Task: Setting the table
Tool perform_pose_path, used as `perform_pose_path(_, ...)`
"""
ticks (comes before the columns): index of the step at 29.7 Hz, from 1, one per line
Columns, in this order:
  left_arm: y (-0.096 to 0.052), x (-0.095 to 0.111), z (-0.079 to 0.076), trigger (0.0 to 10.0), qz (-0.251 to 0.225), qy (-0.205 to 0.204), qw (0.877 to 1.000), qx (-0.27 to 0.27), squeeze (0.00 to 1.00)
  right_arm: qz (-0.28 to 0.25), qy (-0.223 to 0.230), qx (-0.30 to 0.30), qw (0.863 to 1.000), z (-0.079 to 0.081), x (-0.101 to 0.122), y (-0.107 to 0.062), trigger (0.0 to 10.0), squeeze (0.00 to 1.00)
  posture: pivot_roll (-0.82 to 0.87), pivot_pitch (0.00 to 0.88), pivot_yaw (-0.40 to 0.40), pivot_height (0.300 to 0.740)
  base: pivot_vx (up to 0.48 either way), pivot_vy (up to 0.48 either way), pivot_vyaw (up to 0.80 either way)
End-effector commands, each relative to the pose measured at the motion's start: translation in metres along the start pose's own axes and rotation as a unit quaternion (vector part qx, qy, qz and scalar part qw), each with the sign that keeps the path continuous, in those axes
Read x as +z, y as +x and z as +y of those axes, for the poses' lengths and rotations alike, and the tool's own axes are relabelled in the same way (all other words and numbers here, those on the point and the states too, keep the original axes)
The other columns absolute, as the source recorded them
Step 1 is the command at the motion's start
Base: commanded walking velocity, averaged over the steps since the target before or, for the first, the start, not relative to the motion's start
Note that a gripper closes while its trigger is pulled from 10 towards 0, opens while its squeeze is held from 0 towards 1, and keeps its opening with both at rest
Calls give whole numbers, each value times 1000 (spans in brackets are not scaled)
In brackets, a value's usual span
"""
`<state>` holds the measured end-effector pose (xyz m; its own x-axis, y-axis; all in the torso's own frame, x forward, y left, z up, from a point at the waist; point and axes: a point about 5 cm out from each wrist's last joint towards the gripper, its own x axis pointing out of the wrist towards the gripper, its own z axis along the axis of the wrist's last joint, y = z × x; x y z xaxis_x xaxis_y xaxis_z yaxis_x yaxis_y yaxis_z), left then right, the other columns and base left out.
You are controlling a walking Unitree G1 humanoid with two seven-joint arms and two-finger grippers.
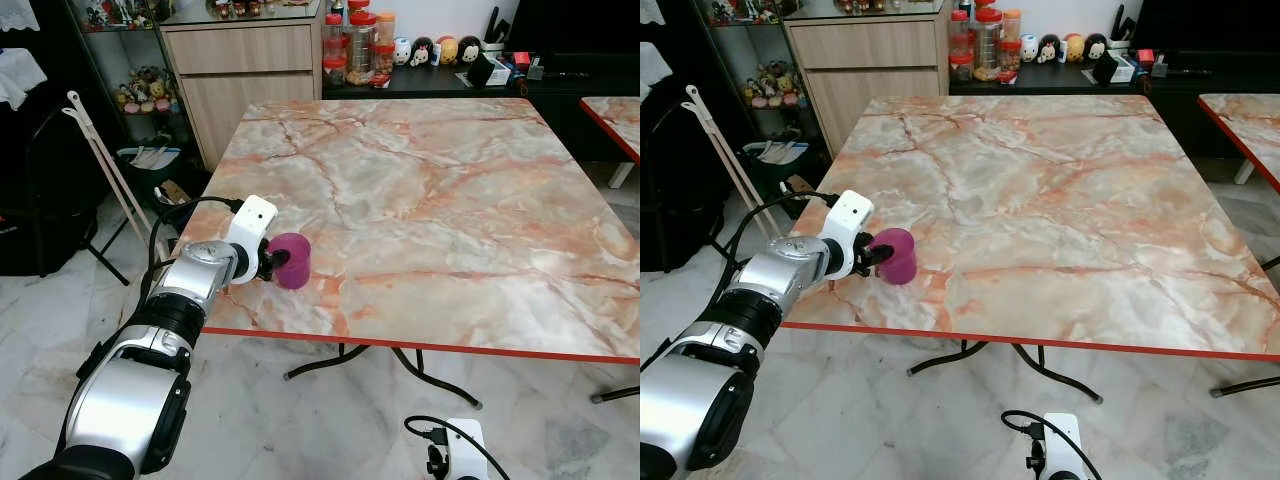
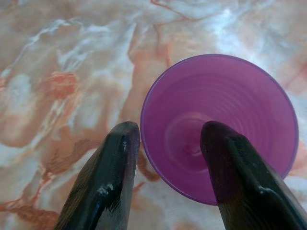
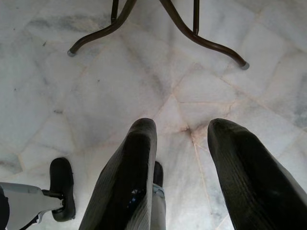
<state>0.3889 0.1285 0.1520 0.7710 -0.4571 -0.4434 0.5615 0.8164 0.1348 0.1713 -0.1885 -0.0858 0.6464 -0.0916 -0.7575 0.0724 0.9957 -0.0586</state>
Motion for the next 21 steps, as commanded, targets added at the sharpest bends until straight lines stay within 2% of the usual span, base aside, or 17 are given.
perform_pose_path(1, -1, 0, 0, 10000, 4, 17, 1000, -5, 0, -2, 8, -2, 1000, 1, 2, 1, 10000, 0, -8, 0, 56, 740, 0, 0, 0)
perform_pose_path(2, -1, 1, 0, 4431, 3, 19, 1000, -7, 0, -2, 7, -2, 1000, 1, 2, 1, 10000, 0, -8, 0, 56, 740, 0, 0, 0)
perform_pose_path(3, -1, 1, 0, 4431, 3, 19, 1000, -7, 0, -2, 7, -2, 1000, 1, 2, 1, 10000, 0, -8, 0, 56, 740, 0, 0, 0)
perform_pose_path(4, -2, 2, 0, 0, 1, 20, 1000, -7, 0, -3, 7, -2, 1000, 2, 2, 1, 10000, 0, -9, 0, 57, 740, 0, 0, 0)
perform_pose_path(15, -3, 2, 3, 0, -3, 19, 1000, 3, 0, -7, 3, -2, 1000, 2, 6, 2, 10000, 0, -4, 0, 53, 740, 0, 0, 0)
perform_pose_path(21, 0, -1, -4, 0, -1, 22, 1000, -6, 0, -7, 4, -2, 1000, 2, 6, 2, 10000, 0, -6, 0, 53, 740, 0, 0, 0)
